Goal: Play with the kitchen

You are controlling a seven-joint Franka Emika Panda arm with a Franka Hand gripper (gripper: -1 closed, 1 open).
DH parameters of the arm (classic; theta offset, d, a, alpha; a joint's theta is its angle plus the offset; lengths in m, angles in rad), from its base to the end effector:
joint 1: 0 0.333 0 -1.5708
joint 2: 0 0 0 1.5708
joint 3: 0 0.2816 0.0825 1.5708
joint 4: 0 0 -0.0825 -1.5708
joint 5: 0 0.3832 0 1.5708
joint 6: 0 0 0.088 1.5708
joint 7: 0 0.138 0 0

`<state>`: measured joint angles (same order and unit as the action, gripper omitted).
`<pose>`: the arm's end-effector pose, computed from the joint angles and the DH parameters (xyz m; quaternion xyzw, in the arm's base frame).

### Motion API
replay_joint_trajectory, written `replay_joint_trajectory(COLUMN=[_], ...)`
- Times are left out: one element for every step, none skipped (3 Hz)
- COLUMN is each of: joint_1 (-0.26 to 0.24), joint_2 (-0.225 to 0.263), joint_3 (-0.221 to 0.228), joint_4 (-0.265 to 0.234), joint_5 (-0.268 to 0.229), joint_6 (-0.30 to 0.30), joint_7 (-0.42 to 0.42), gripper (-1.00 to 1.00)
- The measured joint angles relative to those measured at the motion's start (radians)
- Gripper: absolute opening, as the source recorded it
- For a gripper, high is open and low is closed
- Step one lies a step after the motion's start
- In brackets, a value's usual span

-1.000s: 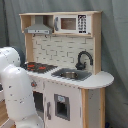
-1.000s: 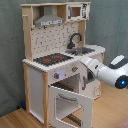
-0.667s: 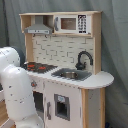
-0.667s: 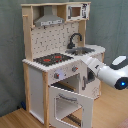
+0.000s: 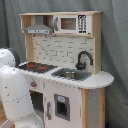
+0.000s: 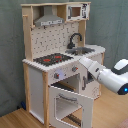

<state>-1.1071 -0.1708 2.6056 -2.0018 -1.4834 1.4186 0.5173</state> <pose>0.1768 0.5266 0.4247 0.5184 0.4281 0.4414 0.5943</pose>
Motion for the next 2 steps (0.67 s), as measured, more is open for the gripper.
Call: replay_joint_trajectory(joint_1=[-0.003, -0.007], joint_2=[-0.066, -0.146], joint_3=[0.000, -0.003], joint_4=[0.060, 0.146], joint_5=[-0.020, -0.031], joint_6=[0.050, 0.094], joint_7=[0.009, 0.010], gripper=[1.00, 1.00])
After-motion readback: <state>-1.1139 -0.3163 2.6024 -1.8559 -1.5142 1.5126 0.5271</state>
